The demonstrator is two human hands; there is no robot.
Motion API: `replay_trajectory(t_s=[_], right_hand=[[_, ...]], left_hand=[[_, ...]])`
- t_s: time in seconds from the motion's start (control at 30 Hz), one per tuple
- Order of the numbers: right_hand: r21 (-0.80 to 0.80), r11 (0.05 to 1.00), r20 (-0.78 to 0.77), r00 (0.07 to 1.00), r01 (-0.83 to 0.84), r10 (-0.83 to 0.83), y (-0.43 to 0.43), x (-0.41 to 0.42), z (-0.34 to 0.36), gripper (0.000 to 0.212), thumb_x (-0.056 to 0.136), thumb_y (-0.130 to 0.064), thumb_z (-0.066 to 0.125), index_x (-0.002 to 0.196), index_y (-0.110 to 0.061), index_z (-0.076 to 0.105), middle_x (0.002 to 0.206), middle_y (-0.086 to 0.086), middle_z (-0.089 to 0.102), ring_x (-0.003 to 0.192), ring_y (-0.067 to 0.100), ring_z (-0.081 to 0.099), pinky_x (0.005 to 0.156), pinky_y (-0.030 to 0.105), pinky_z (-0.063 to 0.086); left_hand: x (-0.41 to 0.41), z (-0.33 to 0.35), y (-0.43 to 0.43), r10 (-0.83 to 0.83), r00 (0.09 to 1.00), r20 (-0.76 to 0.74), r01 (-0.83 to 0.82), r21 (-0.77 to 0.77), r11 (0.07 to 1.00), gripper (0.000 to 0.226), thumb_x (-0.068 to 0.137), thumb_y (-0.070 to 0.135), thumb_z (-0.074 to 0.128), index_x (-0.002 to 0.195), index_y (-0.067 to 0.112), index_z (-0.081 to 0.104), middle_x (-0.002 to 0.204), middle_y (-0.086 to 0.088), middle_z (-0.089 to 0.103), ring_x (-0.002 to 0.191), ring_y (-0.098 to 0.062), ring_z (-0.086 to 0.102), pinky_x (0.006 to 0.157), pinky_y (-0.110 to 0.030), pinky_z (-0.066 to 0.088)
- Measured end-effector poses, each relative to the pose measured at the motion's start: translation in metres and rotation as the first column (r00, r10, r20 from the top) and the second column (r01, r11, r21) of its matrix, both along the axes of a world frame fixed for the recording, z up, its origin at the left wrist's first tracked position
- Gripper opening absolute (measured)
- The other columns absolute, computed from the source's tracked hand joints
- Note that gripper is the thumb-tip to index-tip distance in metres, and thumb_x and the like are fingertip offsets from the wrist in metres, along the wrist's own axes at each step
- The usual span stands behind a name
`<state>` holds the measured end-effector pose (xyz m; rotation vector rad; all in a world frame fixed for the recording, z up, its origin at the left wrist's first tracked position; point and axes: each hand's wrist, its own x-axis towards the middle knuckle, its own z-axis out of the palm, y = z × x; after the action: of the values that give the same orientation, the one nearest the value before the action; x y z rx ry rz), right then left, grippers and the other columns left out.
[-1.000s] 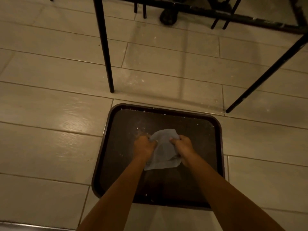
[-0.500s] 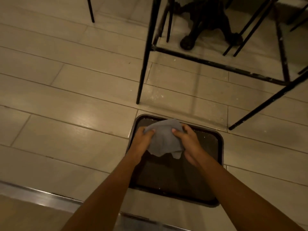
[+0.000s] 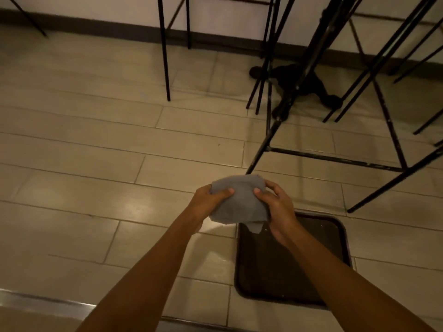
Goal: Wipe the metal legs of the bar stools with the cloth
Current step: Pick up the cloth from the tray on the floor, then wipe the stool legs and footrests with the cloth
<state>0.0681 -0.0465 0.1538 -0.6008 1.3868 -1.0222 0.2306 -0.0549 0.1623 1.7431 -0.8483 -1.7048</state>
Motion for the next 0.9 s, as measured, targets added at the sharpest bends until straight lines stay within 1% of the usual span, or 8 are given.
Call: replay_trajectory(t_s=[0.07,0.17,0.3,0.47,0.6,0.73,0.83,0.9], right_hand=[[-0.028,0.999,-0.012,1.0,0.024,-0.025,-0.009,0.013,0.014,0.03,0.086,-0.01,0.062,0.115,-0.013,0.057,0.095,0.008,0.068,0.082,0.019,0.067,0.067,0.031,0.057],[-0.076,0.994,-0.031,0.997,0.072,-0.074,-0.022,0.03,0.03,0.03,0.085,-0.01,0.063,0.114,-0.013,0.059,0.088,0.0,0.069,0.078,0.012,0.067,0.069,0.029,0.058],[-0.118,0.983,-0.044,0.989,0.138,-0.144,-0.038,0.044,0.042,0.027,0.086,-0.011,0.061,0.113,-0.015,0.059,0.09,-0.002,0.068,0.085,0.015,0.066,0.077,0.036,0.057],[-0.156,0.962,0.014,0.975,0.223,-0.224,-0.079,0.062,0.044,0.029,0.088,-0.006,0.058,0.114,-0.018,0.057,0.087,-0.001,0.069,0.082,0.012,0.067,0.067,0.024,0.057],[-0.174,0.943,0.045,0.959,0.285,-0.281,-0.126,0.078,0.04,0.033,0.089,-0.005,0.056,0.119,-0.019,0.054,0.102,0.008,0.068,0.095,0.021,0.065,0.078,0.031,0.057],[-0.156,0.923,0.03,0.936,0.352,-0.352,-0.169,0.09,0.038,0.031,0.091,-0.006,0.054,0.114,-0.025,0.054,0.103,0.002,0.066,0.096,0.017,0.064,0.075,0.026,0.057],[-0.163,0.906,-0.026,0.916,0.391,-0.4,-0.202,0.094,0.039,0.029,0.09,-0.006,0.056,0.113,-0.024,0.056,0.104,0.002,0.065,0.095,0.017,0.064,0.08,0.03,0.055],[-0.182,0.893,-0.036,0.905,0.411,-0.424,-0.221,0.095,0.04,0.03,0.09,-0.006,0.056,0.115,-0.022,0.056,0.101,-0.004,0.064,0.093,0.01,0.062,0.077,0.025,0.054]], left_hand=[[0.015,0.011,-0.01,-0.017,1.0,0.0,0.017,-0.033,0.999,0.066,0.067,0.045,0.076,0.122,0.011,0.058,0.117,-0.01,0.064,0.106,-0.024,0.061,0.096,-0.043,0.049],[0.03,0.027,-0.025,-0.021,0.999,0.029,0.023,-0.05,0.998,0.078,0.057,0.055,0.075,0.121,0.014,0.059,0.116,-0.007,0.065,0.107,-0.024,0.06,0.096,-0.042,0.049],[0.035,0.039,-0.056,0.003,1.0,0.005,-0.003,-0.03,1.0,0.063,0.071,0.043,0.074,0.121,0.009,0.057,0.118,-0.012,0.063,0.106,-0.028,0.06,0.096,-0.044,0.049],[0.046,0.048,-0.111,-0.025,0.999,0.028,0.027,-0.077,0.997,0.051,0.072,0.037,0.075,0.116,0.014,0.062,0.114,-0.011,0.066,0.104,-0.027,0.061,0.095,-0.045,0.049],[0.056,0.047,-0.174,-0.111,0.994,0.015,0.112,-0.082,0.99,0.04,0.078,0.034,0.071,0.112,0.015,0.063,0.112,-0.008,0.067,0.101,-0.023,0.062,0.094,-0.041,0.05],[0.061,0.053,-0.222,-0.156,0.987,-0.031,0.153,-0.062,0.986,0.029,0.086,0.028,0.064,0.11,0.013,0.06,0.104,-0.01,0.065,0.097,-0.027,0.061,0.083,-0.036,0.051],[0.066,0.053,-0.251,-0.246,0.961,-0.124,0.232,-0.113,0.966,0.011,0.088,0.022,0.061,0.099,0.016,0.061,0.093,-0.004,0.066,0.085,-0.018,0.064,0.073,-0.03,0.053],[0.067,0.05,-0.27,-0.268,0.954,-0.135,0.253,-0.117,0.96,0.009,0.087,0.021,0.062,0.095,0.016,0.062,0.093,-0.005,0.067,0.083,-0.018,0.065,0.073,-0.03,0.053]])
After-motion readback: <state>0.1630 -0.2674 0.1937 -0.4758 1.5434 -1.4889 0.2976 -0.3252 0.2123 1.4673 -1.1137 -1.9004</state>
